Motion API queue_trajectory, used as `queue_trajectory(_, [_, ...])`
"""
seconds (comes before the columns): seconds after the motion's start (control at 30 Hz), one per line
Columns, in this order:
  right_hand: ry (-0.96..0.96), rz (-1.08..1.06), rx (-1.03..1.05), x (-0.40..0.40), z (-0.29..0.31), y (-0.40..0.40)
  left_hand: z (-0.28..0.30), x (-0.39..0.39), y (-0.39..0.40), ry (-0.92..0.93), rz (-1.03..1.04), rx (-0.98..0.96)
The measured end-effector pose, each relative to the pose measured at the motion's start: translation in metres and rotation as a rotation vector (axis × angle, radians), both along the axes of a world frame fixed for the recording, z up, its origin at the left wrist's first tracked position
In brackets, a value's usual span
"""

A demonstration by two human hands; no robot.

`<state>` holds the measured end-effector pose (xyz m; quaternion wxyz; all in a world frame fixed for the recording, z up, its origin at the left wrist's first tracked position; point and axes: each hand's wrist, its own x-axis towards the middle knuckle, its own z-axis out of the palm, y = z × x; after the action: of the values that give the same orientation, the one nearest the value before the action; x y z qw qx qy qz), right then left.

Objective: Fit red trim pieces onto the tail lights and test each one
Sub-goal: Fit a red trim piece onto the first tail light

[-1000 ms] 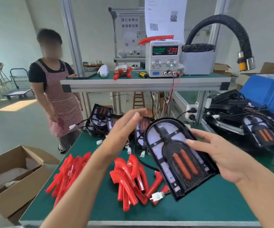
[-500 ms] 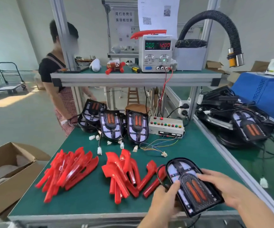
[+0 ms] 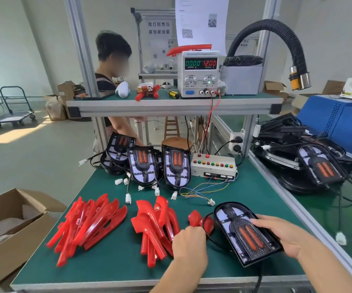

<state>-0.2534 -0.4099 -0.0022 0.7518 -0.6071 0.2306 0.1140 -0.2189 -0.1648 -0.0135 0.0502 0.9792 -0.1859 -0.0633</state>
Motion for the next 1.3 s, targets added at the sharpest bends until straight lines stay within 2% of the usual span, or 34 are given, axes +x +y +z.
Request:
queue_trajectory(0.13, [-0.013,-0.058,0.075,-0.002,-0.005,-0.003,0.006,0.005,0.009,-0.042,0.057,-0.115])
queue_trajectory(0.27, [-0.040,-0.146,0.177,-0.001,-0.014,-0.002,0.017,0.007,0.016,-0.090,0.135,-0.442])
queue_trajectory(0.4, [-0.104,-0.150,0.186,0.004,-0.017,0.010,0.028,-0.001,0.002,0.058,0.134,-0.801])
queue_trajectory(0.5, [-0.171,-0.152,0.107,0.008,-0.012,0.030,0.029,-0.008,-0.017,0.111,0.136,-0.873])
queue_trajectory(0.63, [-0.254,-0.196,-0.021,0.009,-0.006,0.055,0.023,-0.012,-0.033,0.035,0.103,-0.839])
queue_trajectory(0.97, [-0.331,-0.239,-0.033,0.006,0.000,0.076,0.020,-0.009,-0.053,0.034,0.082,-0.698])
queue_trajectory(1.13, [-0.341,-0.282,-0.072,0.007,-0.008,0.076,0.017,-0.009,-0.058,-0.006,0.057,-0.559])
queue_trajectory(1.3, [-0.344,-0.281,-0.069,0.008,-0.012,0.073,0.016,-0.008,-0.058,0.015,0.034,-0.531])
